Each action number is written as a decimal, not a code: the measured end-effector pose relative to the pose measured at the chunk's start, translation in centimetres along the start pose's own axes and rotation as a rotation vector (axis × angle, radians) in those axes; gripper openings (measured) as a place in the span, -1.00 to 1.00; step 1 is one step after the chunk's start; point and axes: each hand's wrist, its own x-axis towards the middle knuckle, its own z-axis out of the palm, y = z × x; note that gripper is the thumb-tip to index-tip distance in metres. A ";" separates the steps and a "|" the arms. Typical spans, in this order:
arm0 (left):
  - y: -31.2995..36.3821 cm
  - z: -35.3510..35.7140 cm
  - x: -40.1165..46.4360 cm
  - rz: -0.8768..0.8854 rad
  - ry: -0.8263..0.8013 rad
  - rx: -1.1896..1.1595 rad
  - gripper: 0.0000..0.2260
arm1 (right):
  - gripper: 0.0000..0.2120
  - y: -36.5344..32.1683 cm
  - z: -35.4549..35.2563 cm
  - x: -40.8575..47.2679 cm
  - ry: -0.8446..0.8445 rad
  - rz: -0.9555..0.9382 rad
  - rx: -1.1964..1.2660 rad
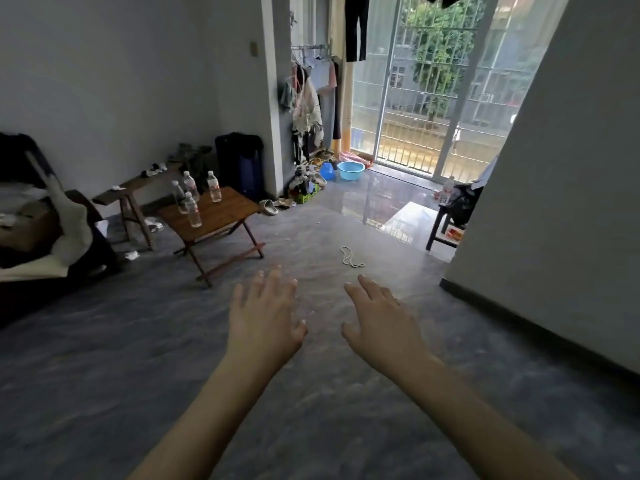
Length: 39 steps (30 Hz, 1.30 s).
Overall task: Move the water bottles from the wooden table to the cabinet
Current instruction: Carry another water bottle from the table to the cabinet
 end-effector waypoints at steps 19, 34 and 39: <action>-4.1 0.5 5.6 -0.356 -0.057 -0.049 -0.37 | -0.42 -1.9 0.8 14.5 -0.130 -0.405 -0.026; -13.5 1.4 19.9 -0.501 -0.058 -0.075 -0.40 | -0.45 -7.8 3.1 32.5 -0.179 -0.483 -0.046; -19.1 1.3 27.1 -0.484 -0.038 -0.085 -0.40 | -0.42 -11.7 3.3 40.2 -0.177 -0.490 -0.040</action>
